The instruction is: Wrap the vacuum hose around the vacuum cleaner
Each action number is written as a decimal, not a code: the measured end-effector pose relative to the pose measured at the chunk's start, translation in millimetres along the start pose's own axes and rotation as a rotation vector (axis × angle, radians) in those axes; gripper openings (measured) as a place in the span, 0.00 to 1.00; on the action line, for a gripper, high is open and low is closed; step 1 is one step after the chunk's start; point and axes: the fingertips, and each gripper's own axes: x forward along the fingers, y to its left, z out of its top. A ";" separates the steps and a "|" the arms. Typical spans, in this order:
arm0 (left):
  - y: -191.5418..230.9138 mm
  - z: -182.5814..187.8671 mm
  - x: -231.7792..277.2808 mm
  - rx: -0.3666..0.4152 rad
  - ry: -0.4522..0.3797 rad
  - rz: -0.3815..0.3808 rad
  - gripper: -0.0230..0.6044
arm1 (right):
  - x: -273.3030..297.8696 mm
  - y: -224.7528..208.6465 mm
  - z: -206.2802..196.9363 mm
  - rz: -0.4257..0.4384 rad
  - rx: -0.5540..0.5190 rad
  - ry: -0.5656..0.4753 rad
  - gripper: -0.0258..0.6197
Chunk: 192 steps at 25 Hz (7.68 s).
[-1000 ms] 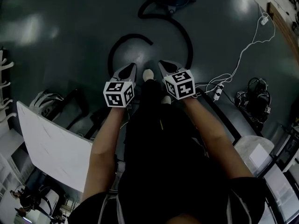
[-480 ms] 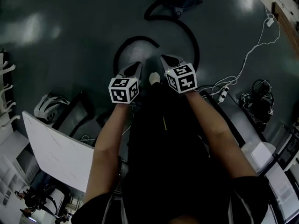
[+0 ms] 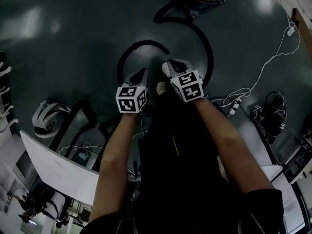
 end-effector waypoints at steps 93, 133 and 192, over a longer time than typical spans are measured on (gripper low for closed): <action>257.9 -200.2 325.3 -0.191 0.032 0.244 0.22 | 443.7 -69.4 -177.4 0.161 -0.574 0.279 0.30; 70.0 35.9 143.1 -0.039 -0.049 0.179 0.31 | 105.2 -104.6 28.3 0.012 -0.370 0.110 0.30; -55.6 300.0 304.1 0.113 -0.157 -0.052 0.36 | 49.1 -341.2 207.7 -0.093 -0.139 -0.101 0.27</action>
